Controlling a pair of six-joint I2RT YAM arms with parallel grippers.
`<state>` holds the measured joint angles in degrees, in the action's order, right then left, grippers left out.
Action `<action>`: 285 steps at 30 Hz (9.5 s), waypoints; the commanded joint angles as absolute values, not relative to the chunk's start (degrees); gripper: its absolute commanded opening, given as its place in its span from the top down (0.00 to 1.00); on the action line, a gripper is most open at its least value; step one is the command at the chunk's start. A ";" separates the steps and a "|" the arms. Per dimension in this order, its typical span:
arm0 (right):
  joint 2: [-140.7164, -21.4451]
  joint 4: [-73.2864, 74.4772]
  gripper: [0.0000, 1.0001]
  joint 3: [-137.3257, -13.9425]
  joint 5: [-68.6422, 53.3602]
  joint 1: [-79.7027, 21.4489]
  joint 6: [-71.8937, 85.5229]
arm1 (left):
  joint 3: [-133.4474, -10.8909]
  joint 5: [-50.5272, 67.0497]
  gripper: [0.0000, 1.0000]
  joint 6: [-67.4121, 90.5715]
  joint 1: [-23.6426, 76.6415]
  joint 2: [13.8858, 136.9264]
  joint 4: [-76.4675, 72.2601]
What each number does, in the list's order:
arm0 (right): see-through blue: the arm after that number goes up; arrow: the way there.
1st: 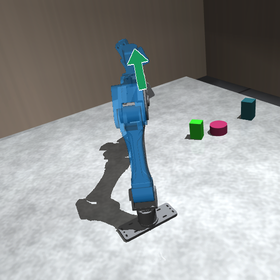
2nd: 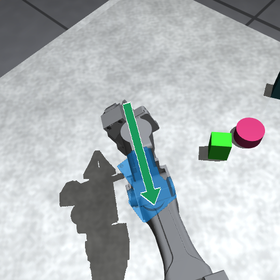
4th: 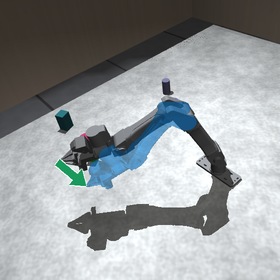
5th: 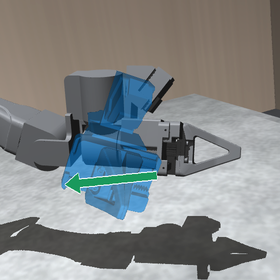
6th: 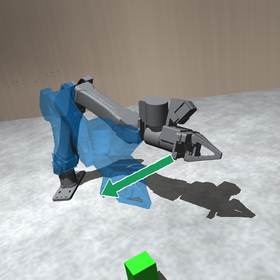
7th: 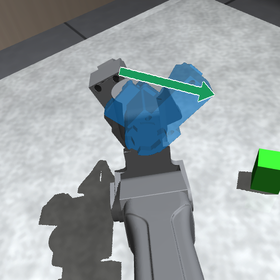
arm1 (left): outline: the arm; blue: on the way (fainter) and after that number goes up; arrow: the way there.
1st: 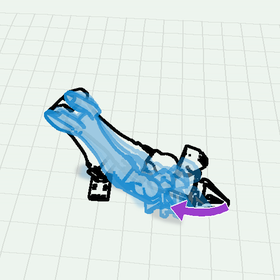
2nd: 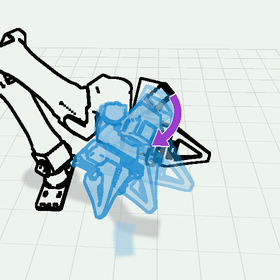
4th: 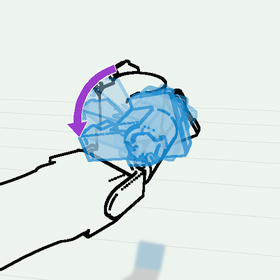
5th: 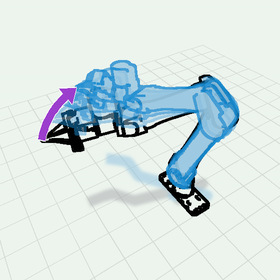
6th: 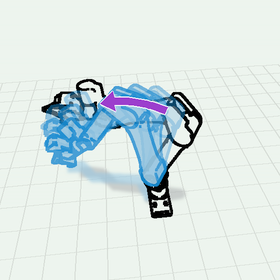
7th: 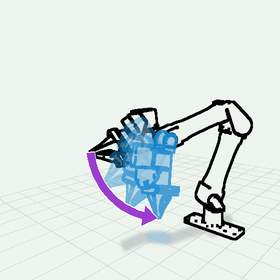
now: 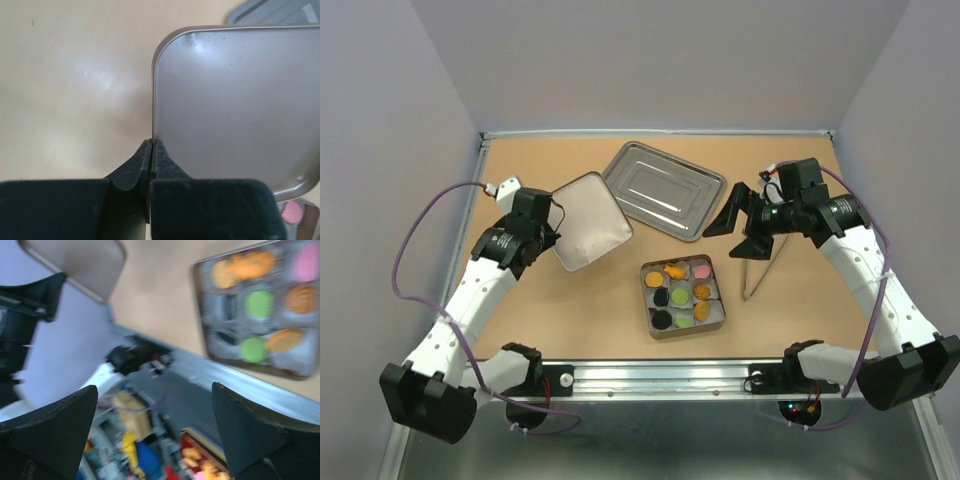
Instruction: Pack the cookies
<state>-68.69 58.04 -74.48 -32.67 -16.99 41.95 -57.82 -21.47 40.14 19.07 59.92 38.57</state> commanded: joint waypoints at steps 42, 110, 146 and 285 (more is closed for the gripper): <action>-94.74 2.11 0.00 -101.25 -51.50 -28.12 123.05 | -55.20 -52.12 1.00 -37.69 52.29 45.53 -39.64; -84.92 -10.58 1.00 -69.02 -65.75 -0.26 91.75 | -73.56 -40.00 0.34 6.83 52.38 44.47 15.69; -55.72 19.61 1.00 -37.18 -54.41 -14.50 35.42 | -56.78 -14.42 0.35 39.01 52.29 56.08 11.87; -79.11 35.95 0.60 -52.12 -17.49 -18.81 25.49 | -17.58 24.08 0.22 47.29 43.24 63.72 -27.60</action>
